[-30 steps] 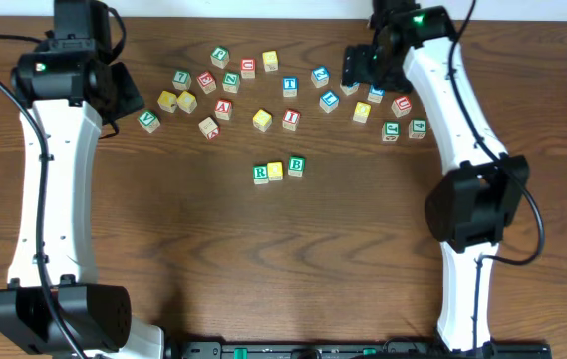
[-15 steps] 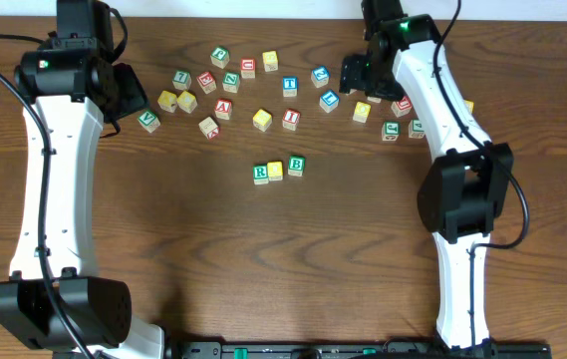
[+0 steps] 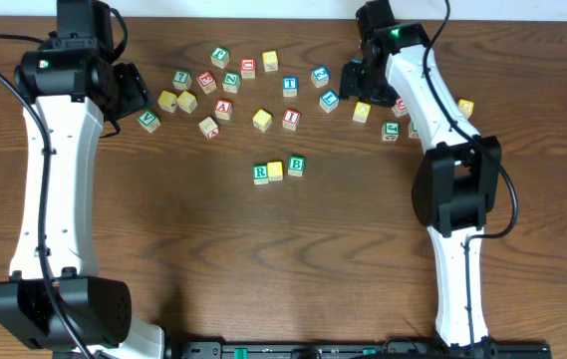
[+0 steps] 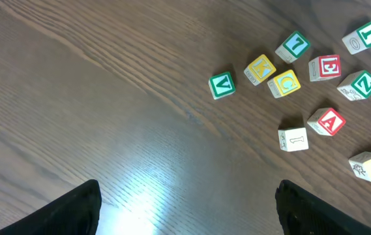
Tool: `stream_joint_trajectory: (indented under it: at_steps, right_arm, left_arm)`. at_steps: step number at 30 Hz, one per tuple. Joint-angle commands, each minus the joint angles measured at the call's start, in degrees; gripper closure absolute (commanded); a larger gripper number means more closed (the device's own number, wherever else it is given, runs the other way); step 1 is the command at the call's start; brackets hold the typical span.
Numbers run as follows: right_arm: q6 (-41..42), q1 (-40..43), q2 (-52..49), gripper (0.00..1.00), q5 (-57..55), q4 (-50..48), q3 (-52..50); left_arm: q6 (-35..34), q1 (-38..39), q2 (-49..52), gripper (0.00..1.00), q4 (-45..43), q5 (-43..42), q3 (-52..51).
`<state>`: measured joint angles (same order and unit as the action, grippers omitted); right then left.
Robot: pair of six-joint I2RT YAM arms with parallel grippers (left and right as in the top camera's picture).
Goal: Spell out ROBOT
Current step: 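Lower the right gripper onto a yellow O block and grasp it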
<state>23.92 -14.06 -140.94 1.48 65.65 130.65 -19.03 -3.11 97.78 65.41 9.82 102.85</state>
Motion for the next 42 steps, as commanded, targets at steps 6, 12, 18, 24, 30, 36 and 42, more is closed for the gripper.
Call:
stream_joint_trajectory:
  at_steps: [6,12,18,24,30,36,42]
  right_arm:
    - [0.48,-0.28,-2.78,0.44,-1.29,-1.09,-0.09]
    - [0.48,-0.28,-2.78,0.44,-1.55,-2.54,-2.34]
    - [0.48,-0.28,-2.78,0.53,-1.57,-2.91,-4.11]
    - [0.46,-0.22,-2.75,0.57,-1.57,-3.10,-4.07]
    - [-0.39,-0.24,-2.19,0.58,-1.53,-2.51,-3.91]
    - [-0.87,-0.26,0.26,0.68,-1.53,-0.74,-3.91]
    - [-2.36,-0.28,1.20,0.73,-1.60,-0.70,-3.91]
  left_arm:
    - [0.55,-0.09,0.72,0.15,0.09,0.98,-0.42]
    - [0.55,-0.09,0.70,0.15,0.11,0.98,-0.42]
    - [0.55,-0.09,0.72,0.16,0.11,0.98,-0.42]
    - [0.55,-0.09,0.72,0.16,0.11,0.98,-0.42]
    - [0.55,-0.09,0.70,0.15,0.09,0.98,-0.42]
    - [0.55,-0.09,0.70,0.16,-0.11,0.98,-0.42]
    - [0.55,-0.09,0.70,0.15,-0.13,0.98,-0.42]
